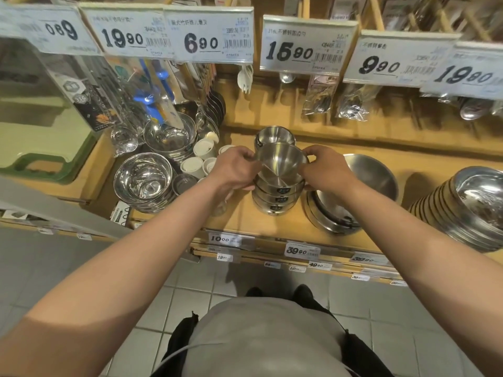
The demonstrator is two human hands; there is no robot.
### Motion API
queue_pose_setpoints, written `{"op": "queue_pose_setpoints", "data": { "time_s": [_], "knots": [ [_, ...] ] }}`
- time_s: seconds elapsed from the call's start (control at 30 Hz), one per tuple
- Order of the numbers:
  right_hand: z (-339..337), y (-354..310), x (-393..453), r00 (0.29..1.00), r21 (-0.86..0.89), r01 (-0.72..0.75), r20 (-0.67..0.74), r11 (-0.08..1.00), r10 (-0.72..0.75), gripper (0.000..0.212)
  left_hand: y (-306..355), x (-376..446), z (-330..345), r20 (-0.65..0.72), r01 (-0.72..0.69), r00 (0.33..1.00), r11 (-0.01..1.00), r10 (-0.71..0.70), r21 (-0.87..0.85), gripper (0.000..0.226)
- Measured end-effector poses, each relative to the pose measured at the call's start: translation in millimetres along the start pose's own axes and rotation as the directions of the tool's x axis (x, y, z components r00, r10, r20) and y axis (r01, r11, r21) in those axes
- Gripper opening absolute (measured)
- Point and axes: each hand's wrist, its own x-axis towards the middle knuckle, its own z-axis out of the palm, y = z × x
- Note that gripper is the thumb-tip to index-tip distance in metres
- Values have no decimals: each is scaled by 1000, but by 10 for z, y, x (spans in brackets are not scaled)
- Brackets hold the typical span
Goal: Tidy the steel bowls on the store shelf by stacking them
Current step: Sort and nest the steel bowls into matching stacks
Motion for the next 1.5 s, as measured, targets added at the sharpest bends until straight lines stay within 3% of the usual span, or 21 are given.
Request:
{"op": "queue_pose_setpoints", "data": {
  "time_s": [0.27, 0.7, 0.97, 1.13, 1.4, 1.5],
  "knots": [
    [73, 14, -96, 997, 33, 37, -62, 999, -35, 17, -14, 14, -5, -49, -1, 999, 1000, 2, 21, 10],
    [130, 88, -158, 997, 29, 21, -71, 999, -19, 39, -71, 75, 7, -59, 5, 998, 999, -7, -46, 15],
    [35, 75, -109, 999, -54, 6, -48, 999, -9, 33, -85, 112, -38, -52, -37, 998, 999, 37, 9, 18],
    [5, 51, -86, 998, -72, 23, -49, 997, -27, 19, -80, 127, -60, -63, -17, 998, 1000, 18, 12, 27],
    [-29, 84, 4, 1000, -37, -4, 13, 999, 5, 17, -47, 81, -76, -61, 5, 998, 1000, -4, 18, 24],
    [-151, 50, 140, 999, 31, -17, -30, 999, 18, 16, -7, 26, -130, -94, -27, 995, 998, 32, 58, 32]
  ]
}}
